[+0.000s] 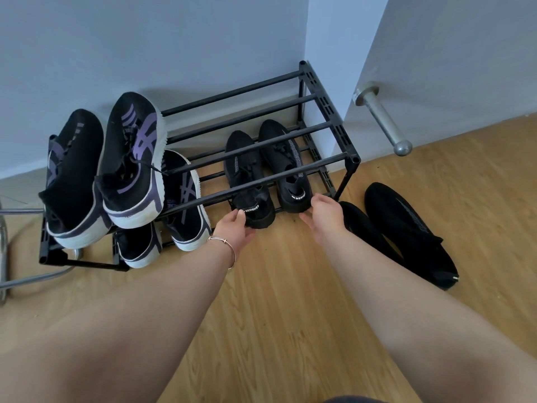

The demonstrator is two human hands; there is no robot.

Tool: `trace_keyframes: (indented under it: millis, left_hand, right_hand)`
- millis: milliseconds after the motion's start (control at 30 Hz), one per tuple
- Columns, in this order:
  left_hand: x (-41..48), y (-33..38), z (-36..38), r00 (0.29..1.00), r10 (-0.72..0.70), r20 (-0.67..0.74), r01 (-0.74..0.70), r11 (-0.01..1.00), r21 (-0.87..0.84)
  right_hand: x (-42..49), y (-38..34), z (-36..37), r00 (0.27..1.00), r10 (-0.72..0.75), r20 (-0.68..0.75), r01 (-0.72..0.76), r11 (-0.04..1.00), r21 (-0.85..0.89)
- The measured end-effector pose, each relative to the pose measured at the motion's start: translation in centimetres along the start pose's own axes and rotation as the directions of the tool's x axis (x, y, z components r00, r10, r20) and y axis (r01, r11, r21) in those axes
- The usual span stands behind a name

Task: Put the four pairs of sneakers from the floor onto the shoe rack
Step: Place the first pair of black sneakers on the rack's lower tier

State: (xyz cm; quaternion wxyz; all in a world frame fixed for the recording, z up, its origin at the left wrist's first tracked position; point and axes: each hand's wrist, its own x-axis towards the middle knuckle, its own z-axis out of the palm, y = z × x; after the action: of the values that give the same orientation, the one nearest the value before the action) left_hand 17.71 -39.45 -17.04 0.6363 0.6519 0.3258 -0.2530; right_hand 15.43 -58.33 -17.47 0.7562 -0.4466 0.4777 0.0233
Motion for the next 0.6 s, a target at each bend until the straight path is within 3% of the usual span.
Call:
trace_keyframes:
  millis: [467,600]
  left_hand:
    - [-0.7,0.0,0.9,0.999,0.049,-0.007,-0.049,0.999,-0.015]
    - [-1.4,0.0,0.8,1.0,0.013,0.007,-0.013,1.0,0.009]
  right_hand:
    - [0.4,-0.9,0.3,0.998,-0.061,0.031,0.067,0.972,-0.225]
    - [0.7,-0.2,-0.4,0.985,-0.135,0.106,0.165,0.913,-0.374]
